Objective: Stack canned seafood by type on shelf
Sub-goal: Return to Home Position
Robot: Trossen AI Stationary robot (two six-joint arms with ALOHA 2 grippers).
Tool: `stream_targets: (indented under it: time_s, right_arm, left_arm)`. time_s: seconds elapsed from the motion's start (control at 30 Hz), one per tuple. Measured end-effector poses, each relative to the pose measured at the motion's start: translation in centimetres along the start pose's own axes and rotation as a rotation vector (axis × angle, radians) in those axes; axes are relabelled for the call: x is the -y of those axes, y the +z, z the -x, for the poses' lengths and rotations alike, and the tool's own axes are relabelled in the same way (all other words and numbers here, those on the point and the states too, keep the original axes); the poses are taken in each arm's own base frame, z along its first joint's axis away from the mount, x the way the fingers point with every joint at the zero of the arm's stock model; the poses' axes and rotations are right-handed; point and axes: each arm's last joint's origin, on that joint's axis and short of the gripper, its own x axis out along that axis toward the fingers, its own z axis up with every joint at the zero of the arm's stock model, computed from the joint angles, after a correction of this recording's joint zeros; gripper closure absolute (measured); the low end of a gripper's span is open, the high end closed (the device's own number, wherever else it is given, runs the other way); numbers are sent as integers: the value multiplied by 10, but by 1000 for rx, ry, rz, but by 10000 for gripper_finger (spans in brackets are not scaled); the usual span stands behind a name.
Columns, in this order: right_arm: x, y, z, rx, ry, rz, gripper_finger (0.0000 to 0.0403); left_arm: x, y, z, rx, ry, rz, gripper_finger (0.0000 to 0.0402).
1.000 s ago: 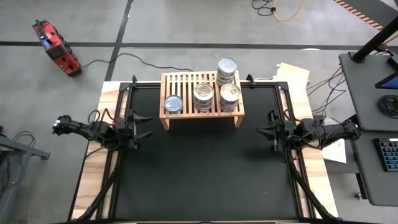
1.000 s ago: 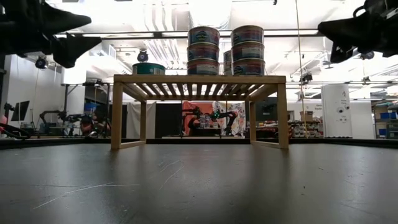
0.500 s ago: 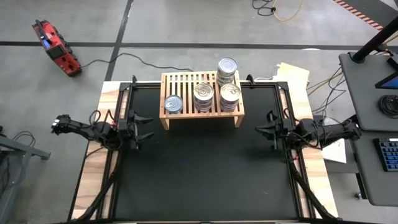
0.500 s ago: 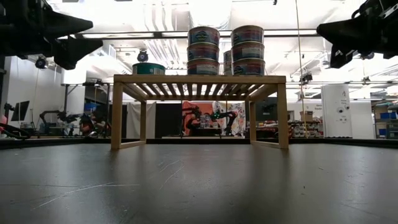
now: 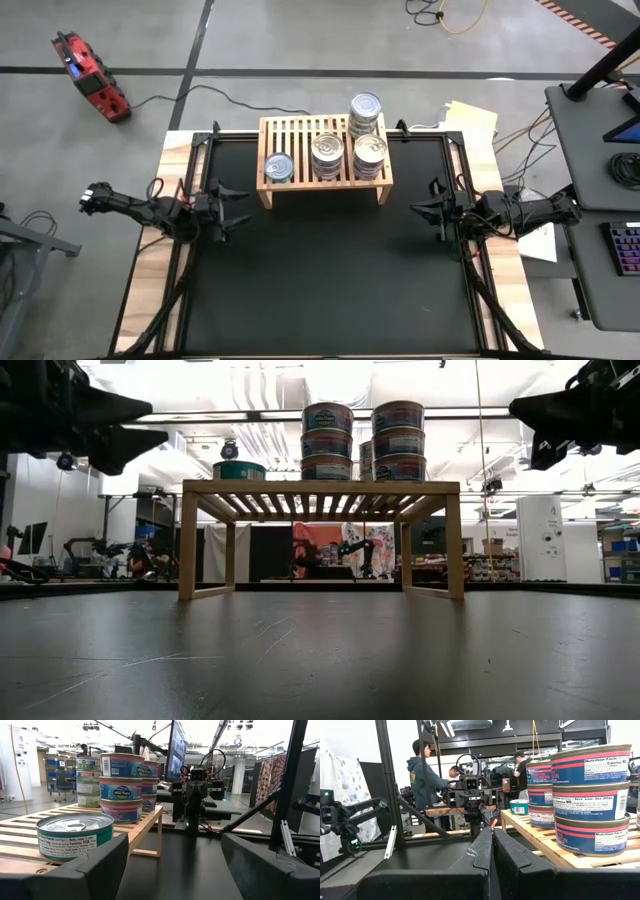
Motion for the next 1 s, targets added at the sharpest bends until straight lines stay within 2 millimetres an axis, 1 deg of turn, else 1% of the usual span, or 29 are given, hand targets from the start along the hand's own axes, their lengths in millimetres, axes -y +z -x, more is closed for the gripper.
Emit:
stream_targets:
  time_s: [1.0]
  right_arm:
    - [0,0,0,1,0,0,394]
  left_arm:
    - [3,-11,-6,-99,-2,-52,98]
